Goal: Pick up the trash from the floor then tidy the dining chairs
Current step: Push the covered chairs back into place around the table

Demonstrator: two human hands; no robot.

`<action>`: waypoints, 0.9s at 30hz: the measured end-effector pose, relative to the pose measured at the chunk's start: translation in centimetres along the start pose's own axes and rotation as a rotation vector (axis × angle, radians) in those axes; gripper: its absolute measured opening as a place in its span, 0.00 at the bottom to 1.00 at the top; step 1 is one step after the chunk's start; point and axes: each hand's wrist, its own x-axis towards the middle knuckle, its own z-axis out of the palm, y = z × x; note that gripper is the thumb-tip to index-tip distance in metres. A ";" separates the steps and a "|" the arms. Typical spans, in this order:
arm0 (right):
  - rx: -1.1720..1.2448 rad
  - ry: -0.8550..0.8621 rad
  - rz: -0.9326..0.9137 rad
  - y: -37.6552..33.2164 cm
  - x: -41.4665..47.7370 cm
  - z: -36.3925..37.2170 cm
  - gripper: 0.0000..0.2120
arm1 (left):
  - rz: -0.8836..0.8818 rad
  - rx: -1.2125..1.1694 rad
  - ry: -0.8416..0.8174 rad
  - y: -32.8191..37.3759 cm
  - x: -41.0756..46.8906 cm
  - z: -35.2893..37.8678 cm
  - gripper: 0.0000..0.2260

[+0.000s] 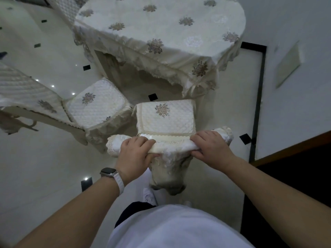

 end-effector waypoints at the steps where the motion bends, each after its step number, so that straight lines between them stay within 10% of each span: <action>1: -0.010 0.012 0.008 0.0 0.5 -0.1 0.18 | 0.004 -0.005 0.011 -0.3 0.5 -0.3 0.21; 27: -0.030 0.038 0.193 -2.4 15.7 2.4 0.18 | 0.109 -0.081 0.058 -14.7 12.3 -2.5 0.20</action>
